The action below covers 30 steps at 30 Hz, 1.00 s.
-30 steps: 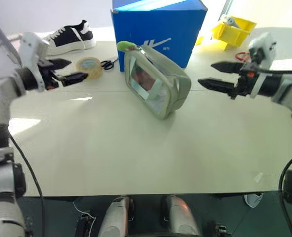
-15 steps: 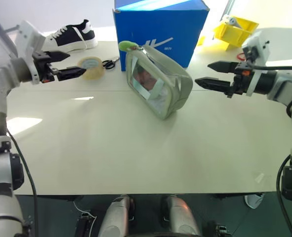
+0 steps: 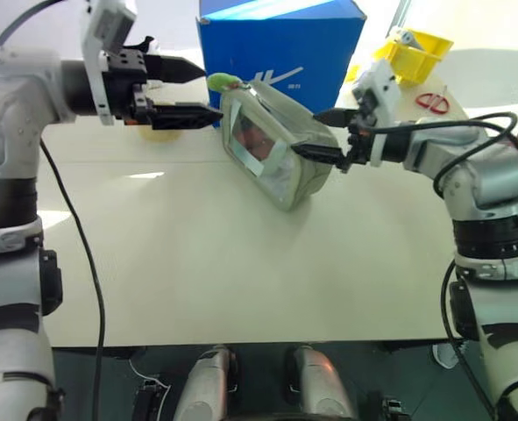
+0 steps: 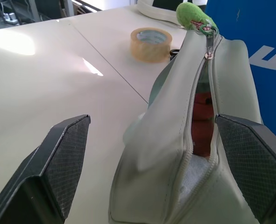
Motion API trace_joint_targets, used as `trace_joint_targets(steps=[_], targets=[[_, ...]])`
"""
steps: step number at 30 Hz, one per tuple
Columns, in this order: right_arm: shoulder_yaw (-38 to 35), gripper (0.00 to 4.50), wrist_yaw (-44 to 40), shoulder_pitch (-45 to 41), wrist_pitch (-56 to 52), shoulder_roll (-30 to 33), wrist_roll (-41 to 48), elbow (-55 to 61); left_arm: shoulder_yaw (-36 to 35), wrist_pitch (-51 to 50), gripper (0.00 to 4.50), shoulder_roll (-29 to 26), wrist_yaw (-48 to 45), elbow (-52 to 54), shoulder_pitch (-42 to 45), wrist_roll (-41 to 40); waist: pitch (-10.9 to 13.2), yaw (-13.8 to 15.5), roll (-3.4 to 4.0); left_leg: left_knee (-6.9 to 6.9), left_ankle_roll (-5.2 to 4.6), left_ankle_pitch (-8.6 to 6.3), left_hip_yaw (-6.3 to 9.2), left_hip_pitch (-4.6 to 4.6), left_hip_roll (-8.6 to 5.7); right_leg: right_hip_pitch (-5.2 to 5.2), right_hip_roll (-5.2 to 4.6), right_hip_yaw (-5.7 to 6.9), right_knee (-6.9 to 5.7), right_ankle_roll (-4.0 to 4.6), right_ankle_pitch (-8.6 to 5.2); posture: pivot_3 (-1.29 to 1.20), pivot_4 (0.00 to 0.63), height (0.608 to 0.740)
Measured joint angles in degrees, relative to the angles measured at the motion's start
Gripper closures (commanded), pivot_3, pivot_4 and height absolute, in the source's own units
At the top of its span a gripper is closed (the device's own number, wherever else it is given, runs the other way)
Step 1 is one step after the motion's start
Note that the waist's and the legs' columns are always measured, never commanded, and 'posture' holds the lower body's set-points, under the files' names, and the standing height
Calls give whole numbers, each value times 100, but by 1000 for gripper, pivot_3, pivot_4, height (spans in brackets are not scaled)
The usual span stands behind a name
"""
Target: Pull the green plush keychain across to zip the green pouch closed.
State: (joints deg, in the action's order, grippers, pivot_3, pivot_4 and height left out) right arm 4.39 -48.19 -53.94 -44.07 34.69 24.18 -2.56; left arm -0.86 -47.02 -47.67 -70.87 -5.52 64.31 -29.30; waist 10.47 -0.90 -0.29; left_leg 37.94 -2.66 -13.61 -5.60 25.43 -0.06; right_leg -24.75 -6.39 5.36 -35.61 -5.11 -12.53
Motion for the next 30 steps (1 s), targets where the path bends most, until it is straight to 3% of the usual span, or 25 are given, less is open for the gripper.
trace_joint_targets(steps=[4, 8, 13, 23, 30], targets=[[364, 52, 54, 1, 340, -213, -353, -4, -27, 4, 45, -97, 51, 118, -101, -14, 0, 10, 0, 9, -6, -4, 2, -2, 0, 0, -2, -1, -13, 1, -1, 0, 150, 740], [619, 1823, -79, 9, 572, -261, -561, -4, -38, 284, 0, -296, 106, 57, -524, 147, 0, 4, 1, 11, -4, -2, 2, -4, -1, 0, -2, -3, -15, 1, -1, 0, 150, 740], [653, 4485, -211, 15, 937, -250, -809, -237, -50, 351, 0, -277, 261, -66, -749, 188, 7, 24, -12, 15, 2, 1, 2, -3, -4, 3, -3, -3, -16, 1, -1, 0, 150, 740], [640, 4485, -324, 15, 1326, -200, -1216, -391, -49, 469, 0, -98, 337, -161, -613, 164, 7, 17, -13, 17, 16, 9, 2, -5, -3, 3, -2, -3, -26, 1, -1, 0, 150, 740], [317, 1093, -231, 14, 752, -207, -964, -165, -35, 533, 0, -39, 275, -235, -560, 166, 7, 13, -13, 18, 14, 8, 2, -5, -3, 2, -3, -3, -29, 1, -1, 0, 150, 740]])
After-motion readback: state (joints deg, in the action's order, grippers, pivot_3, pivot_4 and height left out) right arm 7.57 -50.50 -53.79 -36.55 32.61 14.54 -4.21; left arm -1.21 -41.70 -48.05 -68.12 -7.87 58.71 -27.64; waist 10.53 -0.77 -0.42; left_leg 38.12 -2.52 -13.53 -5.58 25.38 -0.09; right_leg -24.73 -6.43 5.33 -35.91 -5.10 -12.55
